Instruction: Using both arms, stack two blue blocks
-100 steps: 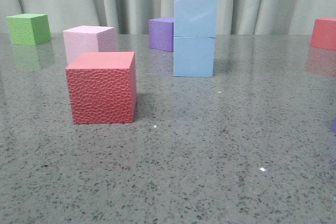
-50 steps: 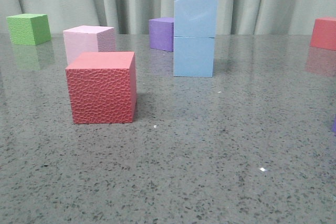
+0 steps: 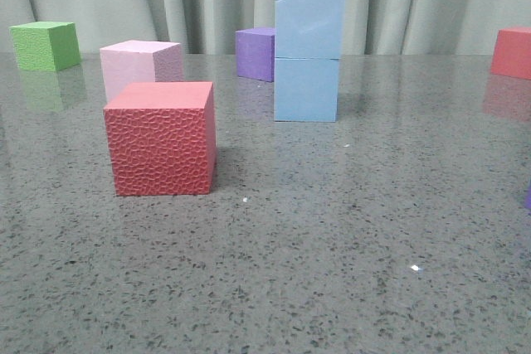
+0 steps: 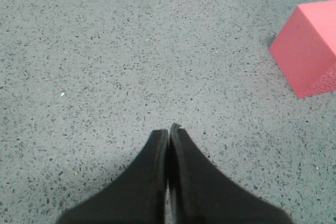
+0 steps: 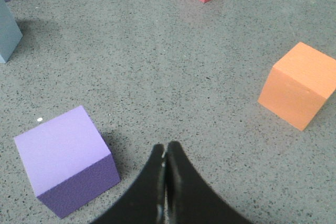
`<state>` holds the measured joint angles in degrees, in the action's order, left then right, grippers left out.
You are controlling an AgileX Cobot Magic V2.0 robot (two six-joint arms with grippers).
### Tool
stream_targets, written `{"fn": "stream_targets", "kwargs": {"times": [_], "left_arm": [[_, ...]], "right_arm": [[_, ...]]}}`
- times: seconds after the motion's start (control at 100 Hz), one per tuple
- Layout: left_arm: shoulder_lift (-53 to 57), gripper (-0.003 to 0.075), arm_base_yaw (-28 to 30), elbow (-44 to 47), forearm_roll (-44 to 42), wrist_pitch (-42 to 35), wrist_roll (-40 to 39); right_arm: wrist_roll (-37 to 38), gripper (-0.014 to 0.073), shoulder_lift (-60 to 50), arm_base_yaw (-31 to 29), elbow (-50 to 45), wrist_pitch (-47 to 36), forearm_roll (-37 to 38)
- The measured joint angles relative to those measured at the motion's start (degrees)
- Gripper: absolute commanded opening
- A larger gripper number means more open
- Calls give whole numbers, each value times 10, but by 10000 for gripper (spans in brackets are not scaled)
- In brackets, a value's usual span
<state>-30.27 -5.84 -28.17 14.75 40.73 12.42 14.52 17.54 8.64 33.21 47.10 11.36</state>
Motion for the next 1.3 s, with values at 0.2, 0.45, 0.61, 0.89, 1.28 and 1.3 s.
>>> {"fn": "stream_targets", "kwargs": {"times": [0.2,0.45,0.61,0.89,1.28,1.3], "left_arm": [[0,-19,0,0,0,0,0],[0,-19,0,0,0,0,0],[0,-19,0,1,0,-43,0],[19,-19,0,22,-31,-161,0],[208,-19,0,221,-54,-311,0],[219,-19,0,230,-57,-312,0]], "right_arm": [[0,-68,0,0,0,0,0],[0,-68,0,0,0,0,0],[0,-68,0,0,0,0,0],[0,-68,0,0,0,0,0],[0,-68,0,0,0,0,0],[0,-68,0,0,0,0,0]]}}
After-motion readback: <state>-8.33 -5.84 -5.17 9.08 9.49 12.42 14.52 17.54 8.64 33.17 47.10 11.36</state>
